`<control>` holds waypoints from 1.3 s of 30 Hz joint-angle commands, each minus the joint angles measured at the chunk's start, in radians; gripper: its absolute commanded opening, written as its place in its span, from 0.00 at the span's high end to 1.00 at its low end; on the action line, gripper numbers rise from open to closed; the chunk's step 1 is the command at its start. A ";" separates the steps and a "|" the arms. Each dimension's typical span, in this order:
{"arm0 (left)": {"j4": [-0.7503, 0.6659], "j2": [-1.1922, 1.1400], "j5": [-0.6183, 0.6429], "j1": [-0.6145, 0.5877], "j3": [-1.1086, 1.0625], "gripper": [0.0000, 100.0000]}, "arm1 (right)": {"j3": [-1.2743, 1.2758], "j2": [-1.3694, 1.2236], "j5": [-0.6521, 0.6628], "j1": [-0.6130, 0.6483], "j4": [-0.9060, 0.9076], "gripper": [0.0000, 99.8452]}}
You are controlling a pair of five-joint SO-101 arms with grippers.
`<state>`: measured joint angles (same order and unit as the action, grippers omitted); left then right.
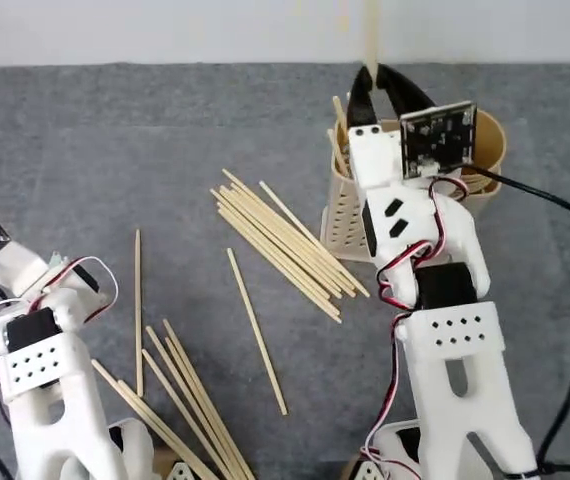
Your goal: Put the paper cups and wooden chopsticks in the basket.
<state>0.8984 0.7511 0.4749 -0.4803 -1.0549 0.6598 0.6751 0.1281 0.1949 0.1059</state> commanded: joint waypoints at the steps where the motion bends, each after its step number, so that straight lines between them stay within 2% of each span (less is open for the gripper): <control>1: -0.018 0.031 -0.006 -0.002 0.048 0.99 | 0.043 0.039 -0.008 -0.027 -0.067 0.99; 6: -0.018 0.031 -0.006 -0.002 0.048 0.99 | 0.143 0.039 -0.005 -0.035 -0.122 0.98; 11: -0.018 0.031 -0.006 0.000 0.047 0.99 | 0.123 0.050 0.035 -0.028 0.012 0.80; 13: -0.018 0.031 -0.006 0.000 0.047 0.99 | 0.074 0.051 0.035 -0.035 0.061 0.77; 20: -0.018 0.031 -0.006 0.000 0.047 0.99 | -0.150 0.053 0.034 -0.002 0.380 0.88; 24: -0.018 0.031 -0.006 0.006 0.039 0.99 | -0.209 0.053 0.032 0.061 0.647 0.91; 32: 0.021 0.038 -0.006 0.049 0.036 0.99 | -0.210 0.134 -0.137 0.231 1.067 0.93; 35: 0.064 0.038 -0.008 0.051 0.039 0.99 | -0.164 0.168 -0.189 0.282 1.132 0.93; 39: 0.184 0.029 -0.015 0.077 0.081 0.99 | -0.017 0.208 -0.227 0.291 1.099 0.93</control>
<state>1.0027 0.7511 0.4749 -0.4312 -1.0503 0.5800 0.8408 -0.0683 0.4757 1.2213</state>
